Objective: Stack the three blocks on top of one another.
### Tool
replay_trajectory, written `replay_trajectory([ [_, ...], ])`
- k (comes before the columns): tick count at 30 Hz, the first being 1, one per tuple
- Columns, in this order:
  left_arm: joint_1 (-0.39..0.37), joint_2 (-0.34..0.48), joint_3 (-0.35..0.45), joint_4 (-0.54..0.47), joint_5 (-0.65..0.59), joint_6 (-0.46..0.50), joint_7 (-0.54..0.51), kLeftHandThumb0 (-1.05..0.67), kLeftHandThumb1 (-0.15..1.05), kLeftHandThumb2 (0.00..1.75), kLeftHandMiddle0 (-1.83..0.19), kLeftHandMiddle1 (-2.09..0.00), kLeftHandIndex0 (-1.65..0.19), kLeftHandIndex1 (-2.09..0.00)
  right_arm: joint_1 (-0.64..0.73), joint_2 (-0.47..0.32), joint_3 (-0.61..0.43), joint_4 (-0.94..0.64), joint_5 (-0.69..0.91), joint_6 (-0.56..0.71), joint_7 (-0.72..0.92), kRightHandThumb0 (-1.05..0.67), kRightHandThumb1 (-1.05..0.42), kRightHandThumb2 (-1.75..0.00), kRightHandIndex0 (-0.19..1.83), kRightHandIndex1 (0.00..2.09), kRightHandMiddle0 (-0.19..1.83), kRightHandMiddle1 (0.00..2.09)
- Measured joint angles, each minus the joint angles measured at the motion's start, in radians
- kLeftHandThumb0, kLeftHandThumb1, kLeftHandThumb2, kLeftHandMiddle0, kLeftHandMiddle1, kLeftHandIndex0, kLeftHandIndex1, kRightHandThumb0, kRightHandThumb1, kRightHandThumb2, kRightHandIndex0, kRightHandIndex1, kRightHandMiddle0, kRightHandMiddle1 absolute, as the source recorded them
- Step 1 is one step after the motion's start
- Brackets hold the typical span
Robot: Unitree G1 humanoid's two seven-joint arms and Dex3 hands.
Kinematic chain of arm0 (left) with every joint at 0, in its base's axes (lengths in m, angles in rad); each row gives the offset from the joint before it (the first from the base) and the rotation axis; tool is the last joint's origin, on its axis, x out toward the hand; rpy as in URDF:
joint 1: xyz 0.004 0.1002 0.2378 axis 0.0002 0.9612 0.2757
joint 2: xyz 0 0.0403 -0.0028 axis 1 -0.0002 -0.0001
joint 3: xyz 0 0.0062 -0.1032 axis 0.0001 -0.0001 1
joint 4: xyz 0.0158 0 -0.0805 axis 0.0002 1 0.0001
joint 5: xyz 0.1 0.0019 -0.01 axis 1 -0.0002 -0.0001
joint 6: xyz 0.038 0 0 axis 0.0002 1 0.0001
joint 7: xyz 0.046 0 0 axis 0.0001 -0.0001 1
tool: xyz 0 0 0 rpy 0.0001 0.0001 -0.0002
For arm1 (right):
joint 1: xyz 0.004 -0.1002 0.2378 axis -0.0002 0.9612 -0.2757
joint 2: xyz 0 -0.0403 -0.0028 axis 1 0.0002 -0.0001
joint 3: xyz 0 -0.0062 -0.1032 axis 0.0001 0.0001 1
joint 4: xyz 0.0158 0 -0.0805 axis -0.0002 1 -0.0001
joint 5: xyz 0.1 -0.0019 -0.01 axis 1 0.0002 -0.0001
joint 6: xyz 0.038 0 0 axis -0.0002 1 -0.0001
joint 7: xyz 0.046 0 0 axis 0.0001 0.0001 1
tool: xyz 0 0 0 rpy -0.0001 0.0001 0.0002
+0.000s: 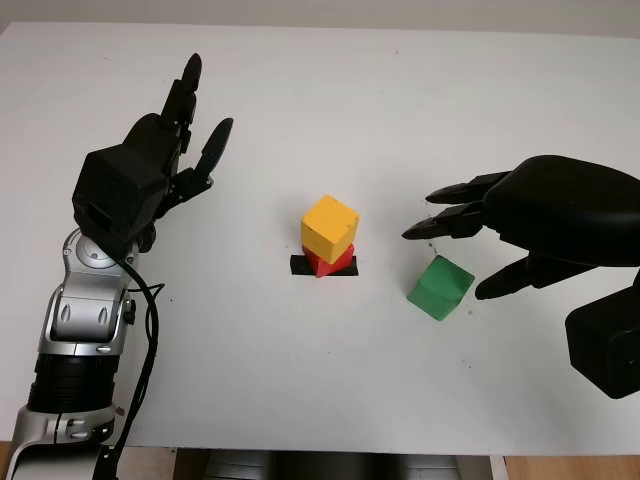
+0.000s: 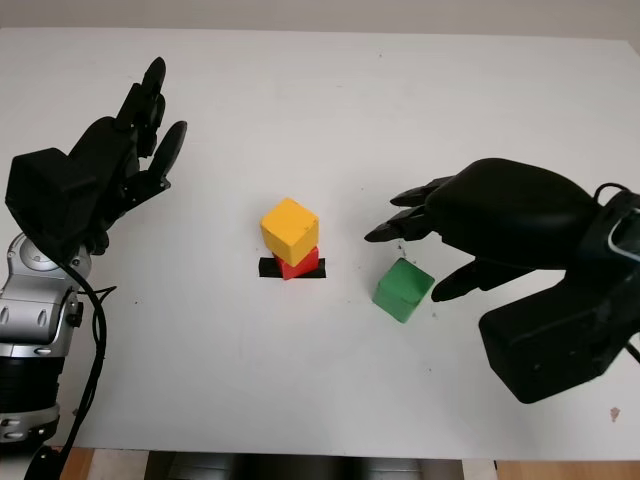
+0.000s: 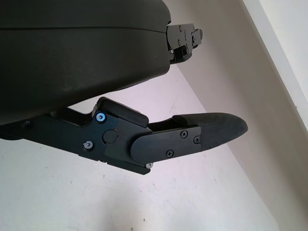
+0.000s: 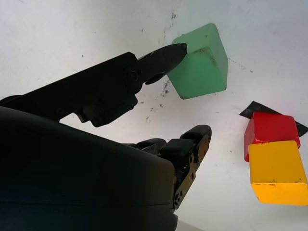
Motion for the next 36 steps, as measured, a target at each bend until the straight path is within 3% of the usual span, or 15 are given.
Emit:
replay_trajectory([
  [9, 0.000, 0.001, 0.000, -0.003, 0.000, 0.004, 0.000, -0.78, 1.05, 0.60, 0.15, -0.05, 0.17, -0.04, -0.018, -0.003, 0.008, -0.003, 0.001, 0.014, 0.061, -0.53, -0.80, -0.05, 0.37, 0.04, 0.56, 0.06],
  [18, 0.001, 0.001, 0.000, -0.017, -0.002, 0.021, 0.000, -0.78, 1.05, 0.59, 0.15, -0.05, 0.16, -0.05, 0.025, 0.012, 0.011, 0.000, -0.039, -0.026, -0.005, -0.49, -0.81, -0.05, 0.40, 0.06, 0.60, 0.08],
  [29, 0.001, 0.001, -0.002, -0.023, -0.017, 0.030, -0.009, -0.73, 1.05, 0.57, 0.14, -0.06, 0.15, -0.06, 0.051, 0.041, 0.038, 0.125, -0.142, -0.207, -0.178, -0.48, -0.81, -0.05, 0.46, 0.08, 0.68, 0.12],
  [36, 0.001, -0.002, -0.008, -0.023, -0.011, 0.036, -0.007, -0.72, 1.05, 0.57, 0.15, -0.05, 0.16, -0.05, 0.050, 0.042, 0.047, 0.171, -0.164, -0.259, -0.225, -0.47, -0.81, -0.05, 0.49, 0.09, 0.73, 0.16],
])
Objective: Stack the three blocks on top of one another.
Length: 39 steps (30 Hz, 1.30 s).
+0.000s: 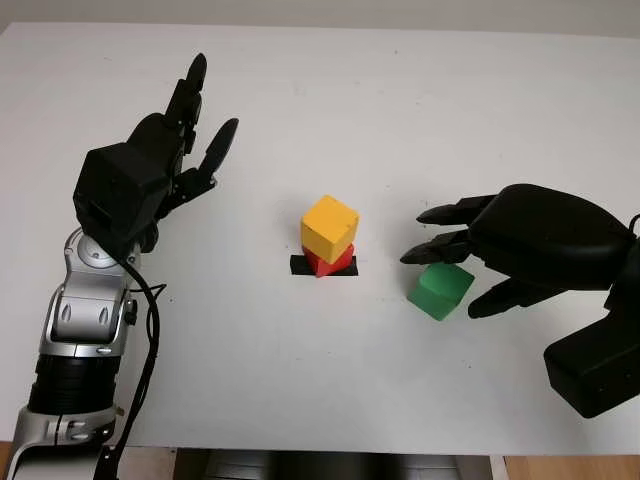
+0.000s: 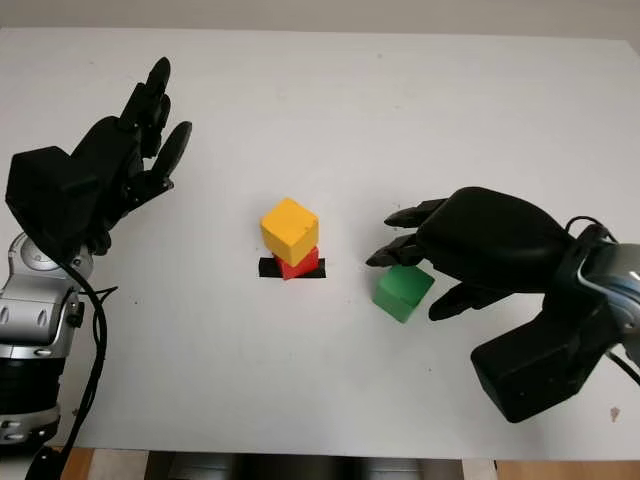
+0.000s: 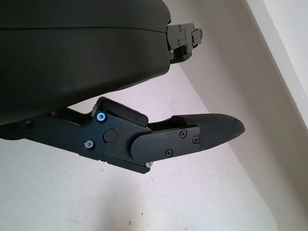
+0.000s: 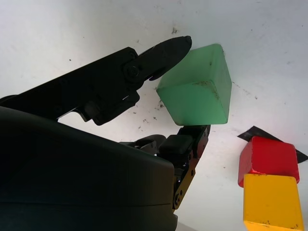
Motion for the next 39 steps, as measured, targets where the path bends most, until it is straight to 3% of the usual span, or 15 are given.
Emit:
replay_trajectory([
  [6, 0.000, 0.000, -0.001, 0.000, 0.006, 0.001, 0.001, -0.70, 1.05, 0.58, 0.15, -0.05, 0.16, -0.05, -0.010, 0.004, 0.004, 0.047, -0.006, -0.055, -0.054, -0.43, -0.81, -0.06, 0.52, 0.10, 0.81, 0.24],
  [10, 0.000, 0.000, -0.002, 0.000, 0.005, 0.000, 0.000, -0.70, 1.05, 0.58, 0.15, -0.05, 0.17, -0.05, -0.019, 0.016, 0.012, 0.066, -0.006, -0.071, -0.077, -0.39, -0.84, -0.06, 0.54, 0.09, 0.60, 0.85],
  [16, 0.000, 0.000, -0.006, 0.001, 0.010, -0.002, 0.000, -0.71, 1.05, 0.60, 0.17, -0.05, 0.18, -0.04, -0.024, 0.045, 0.015, 0.093, 0.058, -0.052, -0.072, -0.38, -0.88, -0.05, 0.54, 0.10, 0.58, 1.23],
  [32, -0.013, 0.022, -0.020, 0.069, 0.057, -0.022, 0.002, -0.69, 1.05, 0.61, 0.14, -0.06, 0.15, -0.06, -0.014, 0.122, -0.009, 0.062, 0.335, 0.237, 0.057, -0.38, -0.89, -0.05, 0.50, 0.09, 0.47, 1.45],
  [39, -0.014, 0.022, -0.021, 0.080, 0.068, -0.019, 0.008, -0.69, 1.05, 0.61, 0.18, -0.04, 0.18, -0.04, -0.012, 0.143, -0.040, -0.072, 0.448, 0.518, 0.112, -0.36, -0.90, -0.06, 0.44, 0.06, 0.43, 1.44],
])
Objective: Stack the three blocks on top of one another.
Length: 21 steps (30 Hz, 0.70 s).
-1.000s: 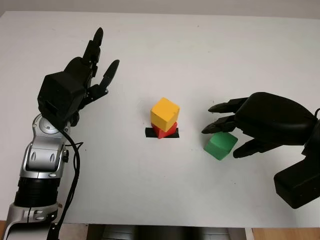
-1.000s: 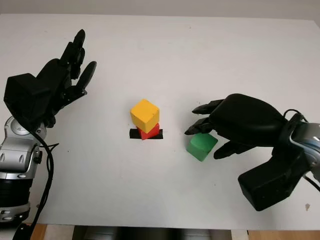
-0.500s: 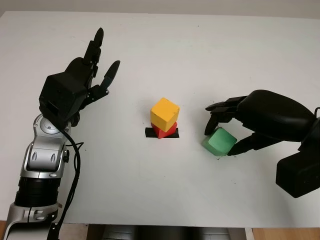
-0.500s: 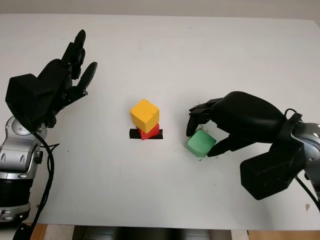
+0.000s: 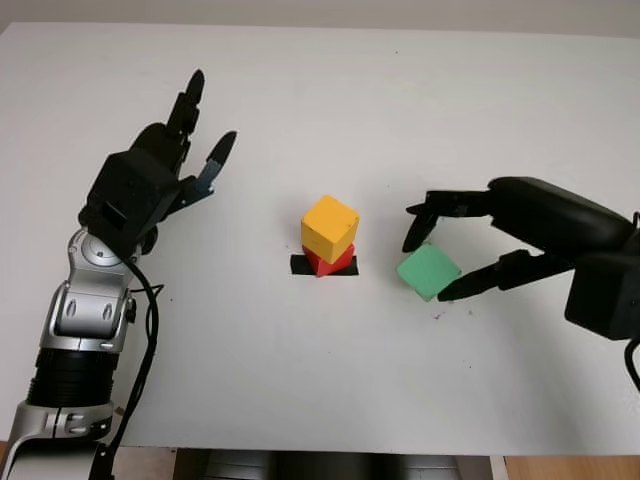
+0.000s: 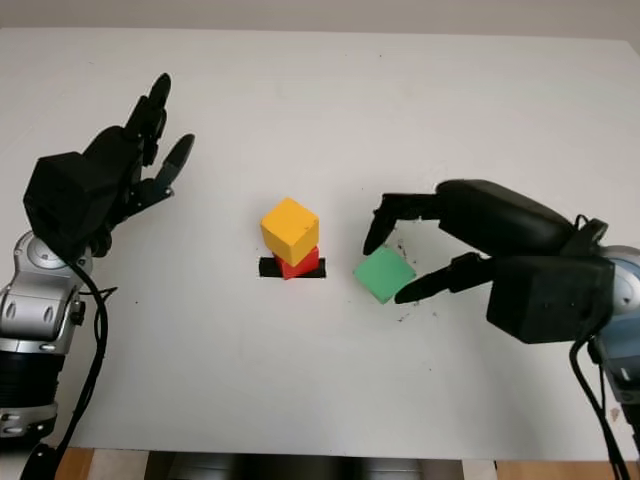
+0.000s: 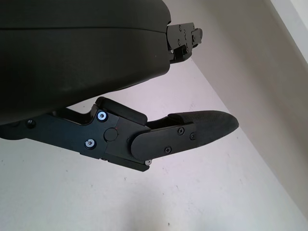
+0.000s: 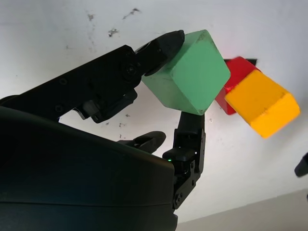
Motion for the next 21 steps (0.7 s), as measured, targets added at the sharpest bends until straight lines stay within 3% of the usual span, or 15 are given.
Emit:
replay_trajectory([
  [12, 0.000, 0.000, 0.000, 0.000, 0.000, -0.005, 0.010, -0.68, 1.05, 0.62, 0.19, -0.04, 0.18, -0.05, -0.097, 0.083, -0.110, -0.046, 0.182, 0.335, -0.046, -0.40, -0.90, -0.05, 0.35, 0.02, 0.41, 1.50],
  [21, 0.000, 0.000, 0.001, 0.003, -0.002, -0.024, 0.010, -0.67, 1.05, 0.63, 0.18, -0.04, 0.19, -0.04, -0.229, 0.201, -0.183, -0.081, 0.383, 0.635, -0.164, -0.39, -0.97, -0.07, 0.21, 0.00, 0.27, 1.79],
])
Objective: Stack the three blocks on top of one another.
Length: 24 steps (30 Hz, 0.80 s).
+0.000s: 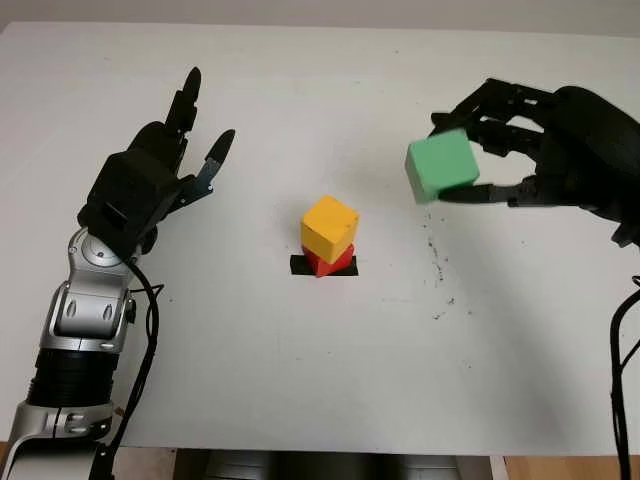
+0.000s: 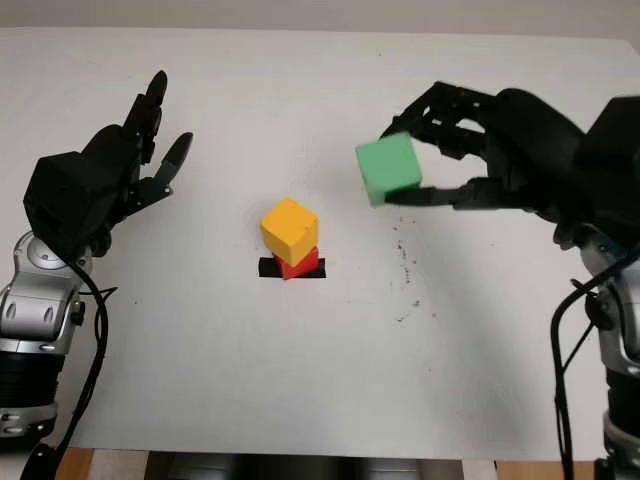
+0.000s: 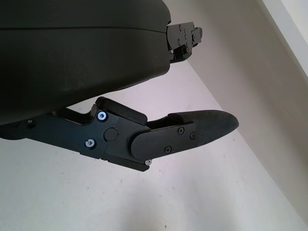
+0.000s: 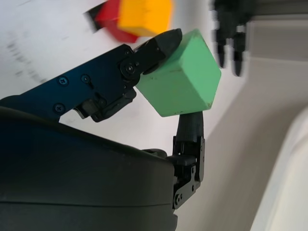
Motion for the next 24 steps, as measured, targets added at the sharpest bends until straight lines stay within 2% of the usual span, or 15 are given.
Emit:
replay_trajectory([
  [5, 0.000, -0.001, 0.001, 0.002, -0.009, 0.000, 0.000, -0.69, 1.05, 0.64, 0.17, -0.05, 0.18, -0.05, -0.098, 0.081, 0.001, -0.002, 0.083, 0.134, -0.079, -0.39, -0.99, -0.07, 0.15, 0.00, 0.24, 1.91],
  [13, 0.000, -0.008, 0.004, 0.001, -0.037, 0.005, 0.004, -0.78, 1.05, 0.67, 0.19, -0.05, 0.19, -0.01, -0.169, 0.158, 0.094, 0.090, 0.101, 0.199, -0.063, -0.42, -1.02, -0.07, 0.09, 0.01, 0.17, 1.94],
  [18, -0.001, -0.027, 0.014, -0.026, -0.093, 0.103, -0.002, -0.82, 1.05, 0.67, 0.19, -0.01, 0.19, 0.00, -0.179, 0.164, 0.158, 0.110, 0.078, 0.218, -0.036, -0.42, -1.03, -0.06, 0.10, 0.02, 0.14, 1.86],
  [24, -0.009, -0.030, 0.022, -0.078, -0.148, 0.191, -0.021, -0.81, 1.05, 0.71, 0.19, 0.00, 0.19, 0.00, -0.181, 0.181, 0.210, 0.124, 0.050, 0.213, -0.012, -0.42, -1.00, -0.05, 0.14, 0.04, 0.22, 1.79],
])
